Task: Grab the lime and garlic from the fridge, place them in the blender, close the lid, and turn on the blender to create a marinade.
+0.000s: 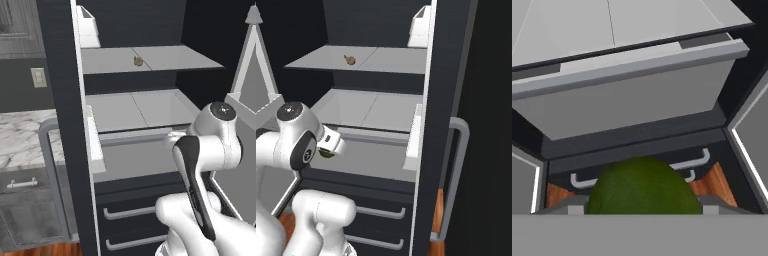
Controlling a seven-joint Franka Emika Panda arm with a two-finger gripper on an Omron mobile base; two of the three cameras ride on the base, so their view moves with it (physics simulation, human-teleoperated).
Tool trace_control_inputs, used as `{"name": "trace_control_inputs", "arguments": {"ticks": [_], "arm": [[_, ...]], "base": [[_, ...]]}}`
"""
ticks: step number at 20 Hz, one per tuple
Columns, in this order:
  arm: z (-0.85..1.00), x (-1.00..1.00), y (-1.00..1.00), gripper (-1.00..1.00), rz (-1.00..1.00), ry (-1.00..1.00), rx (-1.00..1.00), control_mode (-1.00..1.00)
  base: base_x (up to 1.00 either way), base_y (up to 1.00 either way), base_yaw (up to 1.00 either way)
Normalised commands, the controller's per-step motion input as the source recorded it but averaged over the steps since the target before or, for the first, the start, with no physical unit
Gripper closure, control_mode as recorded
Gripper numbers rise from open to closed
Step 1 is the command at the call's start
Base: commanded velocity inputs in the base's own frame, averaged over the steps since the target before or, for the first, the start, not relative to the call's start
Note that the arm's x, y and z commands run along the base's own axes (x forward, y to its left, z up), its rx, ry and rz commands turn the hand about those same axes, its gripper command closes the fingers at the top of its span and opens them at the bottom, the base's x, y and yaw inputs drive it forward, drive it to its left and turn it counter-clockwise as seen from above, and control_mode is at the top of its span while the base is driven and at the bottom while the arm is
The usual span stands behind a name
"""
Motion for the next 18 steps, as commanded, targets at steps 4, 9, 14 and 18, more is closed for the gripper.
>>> {"name": "trace_control_inputs", "arguments": {"ticks": [4, 9, 14, 18], "arm": [[0.04, -0.25, 0.05, 1.00, 0.02, 0.01, 0.00, 1.00], [0.00, 0.00, 0.00, 1.00, 0.00, 0.00, 0.00, 1.00], [0.00, 0.00, 0.00, 1.00, 0.00, 0.00, 0.00, 1.00], [0.00, 0.00, 0.00, 1.00, 0.00, 0.00, 0.00, 1.00]], "base": [[-0.75, 0.16, 0.09], [-1.00, 0.19, 0.18], [-1.00, 0.39, 0.31], [-0.92, 0.38, 0.47]]}}
